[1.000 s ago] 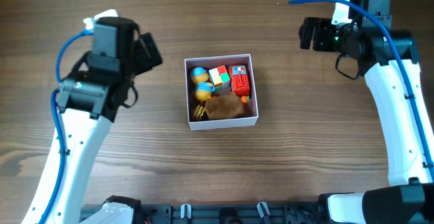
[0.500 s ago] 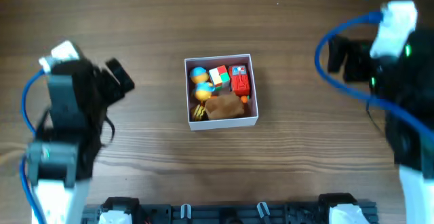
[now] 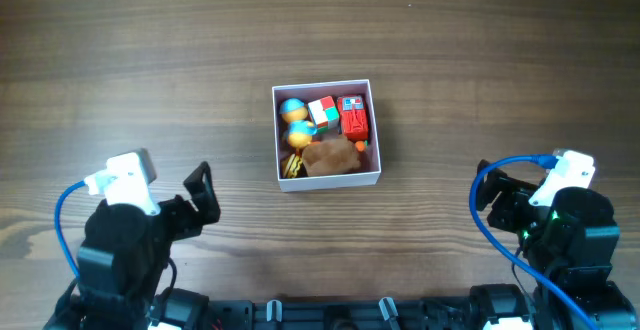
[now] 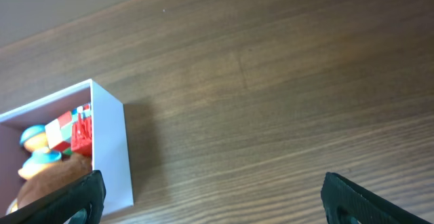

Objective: Pack container

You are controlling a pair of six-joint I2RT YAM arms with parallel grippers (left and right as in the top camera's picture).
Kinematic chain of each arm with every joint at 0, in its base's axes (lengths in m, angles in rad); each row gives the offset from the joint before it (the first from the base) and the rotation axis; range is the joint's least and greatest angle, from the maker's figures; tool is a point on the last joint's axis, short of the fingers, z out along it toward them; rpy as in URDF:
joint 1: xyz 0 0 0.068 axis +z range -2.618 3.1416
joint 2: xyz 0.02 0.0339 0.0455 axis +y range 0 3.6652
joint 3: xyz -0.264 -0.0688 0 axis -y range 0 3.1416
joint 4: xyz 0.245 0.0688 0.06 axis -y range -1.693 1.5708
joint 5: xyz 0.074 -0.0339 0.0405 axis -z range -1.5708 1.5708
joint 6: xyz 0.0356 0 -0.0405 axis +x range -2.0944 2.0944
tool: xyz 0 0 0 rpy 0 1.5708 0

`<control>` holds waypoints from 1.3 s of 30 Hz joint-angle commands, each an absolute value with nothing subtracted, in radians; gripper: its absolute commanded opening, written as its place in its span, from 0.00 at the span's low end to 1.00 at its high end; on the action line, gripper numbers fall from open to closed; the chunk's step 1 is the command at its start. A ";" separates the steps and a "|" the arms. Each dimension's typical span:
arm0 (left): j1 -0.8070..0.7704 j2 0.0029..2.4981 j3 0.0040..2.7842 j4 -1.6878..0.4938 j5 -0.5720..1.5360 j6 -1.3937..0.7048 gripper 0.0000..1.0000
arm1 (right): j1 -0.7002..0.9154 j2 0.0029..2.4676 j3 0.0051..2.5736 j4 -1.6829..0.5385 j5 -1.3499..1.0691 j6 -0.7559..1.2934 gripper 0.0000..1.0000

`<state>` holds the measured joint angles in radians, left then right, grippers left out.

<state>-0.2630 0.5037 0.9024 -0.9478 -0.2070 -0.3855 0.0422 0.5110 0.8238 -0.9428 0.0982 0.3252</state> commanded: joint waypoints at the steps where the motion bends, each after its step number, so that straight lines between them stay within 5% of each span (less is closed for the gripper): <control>1: -0.270 0.474 0.901 -0.900 -0.334 -0.409 1.00 | 0.039 0.508 0.818 -0.933 0.116 0.341 1.00; 5: -0.270 0.498 0.901 -0.880 -0.517 -0.393 1.00 | 0.039 0.508 0.818 -0.932 0.116 0.341 1.00; 8: -0.270 0.498 0.901 -0.847 -0.517 -0.117 1.00 | 0.039 0.508 0.818 -0.930 0.117 0.340 1.00; 13: -0.270 0.488 0.901 -0.813 -0.323 0.150 1.00 | 0.039 0.509 0.818 -0.928 0.117 0.340 1.00; 34: -0.270 0.181 0.617 -0.642 -0.251 0.123 1.00 | 0.039 0.568 0.818 -0.928 0.116 0.342 1.00; 39: -0.243 0.186 0.585 -0.616 -0.439 0.067 1.00 | 0.039 0.568 0.818 -0.928 0.116 0.342 1.00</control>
